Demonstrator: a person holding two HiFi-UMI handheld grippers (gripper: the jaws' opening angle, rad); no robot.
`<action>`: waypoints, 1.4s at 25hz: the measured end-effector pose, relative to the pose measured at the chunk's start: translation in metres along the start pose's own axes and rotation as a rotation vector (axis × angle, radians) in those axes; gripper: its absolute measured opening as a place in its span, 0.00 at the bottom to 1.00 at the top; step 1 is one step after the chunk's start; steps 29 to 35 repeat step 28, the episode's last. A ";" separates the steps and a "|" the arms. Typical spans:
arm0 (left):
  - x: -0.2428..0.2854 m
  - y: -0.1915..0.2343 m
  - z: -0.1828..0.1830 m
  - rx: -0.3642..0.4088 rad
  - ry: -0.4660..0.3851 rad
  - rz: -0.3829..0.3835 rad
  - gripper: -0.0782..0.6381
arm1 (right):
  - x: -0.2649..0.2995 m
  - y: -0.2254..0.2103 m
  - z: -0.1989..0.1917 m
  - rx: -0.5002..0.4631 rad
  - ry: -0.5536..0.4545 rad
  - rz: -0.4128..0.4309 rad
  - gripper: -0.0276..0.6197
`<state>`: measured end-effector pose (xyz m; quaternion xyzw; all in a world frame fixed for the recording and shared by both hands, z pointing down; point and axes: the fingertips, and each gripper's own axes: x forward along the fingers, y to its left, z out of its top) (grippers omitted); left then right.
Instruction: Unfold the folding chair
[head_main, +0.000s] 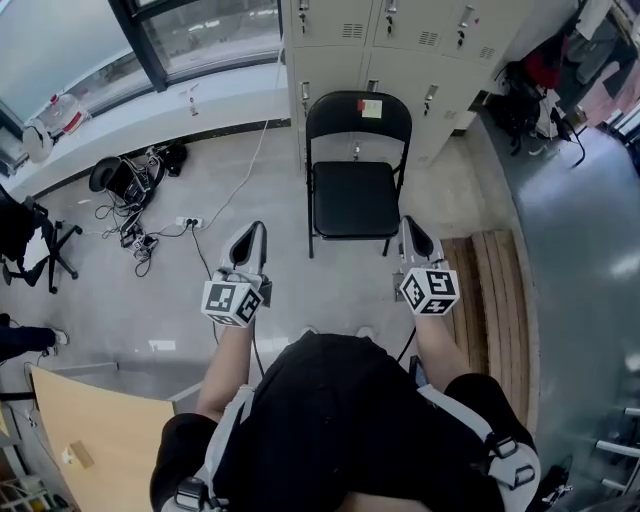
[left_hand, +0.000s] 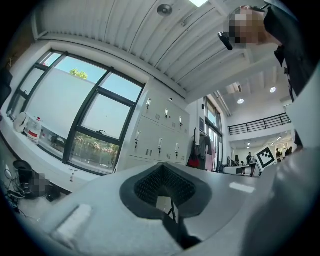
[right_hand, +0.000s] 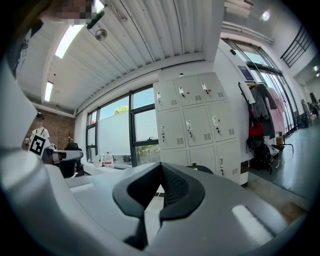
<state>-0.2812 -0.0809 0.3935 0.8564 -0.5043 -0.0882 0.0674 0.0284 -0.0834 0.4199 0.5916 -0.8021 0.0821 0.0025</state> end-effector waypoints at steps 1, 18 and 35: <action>0.003 -0.004 0.001 0.001 -0.001 0.001 0.11 | -0.001 -0.006 0.002 0.001 0.000 -0.005 0.05; 0.054 -0.078 -0.002 -0.028 -0.035 -0.021 0.11 | -0.008 -0.070 0.027 -0.026 -0.011 0.036 0.05; 0.069 -0.090 0.004 -0.028 -0.041 -0.043 0.11 | -0.014 -0.079 0.036 -0.029 -0.036 0.024 0.05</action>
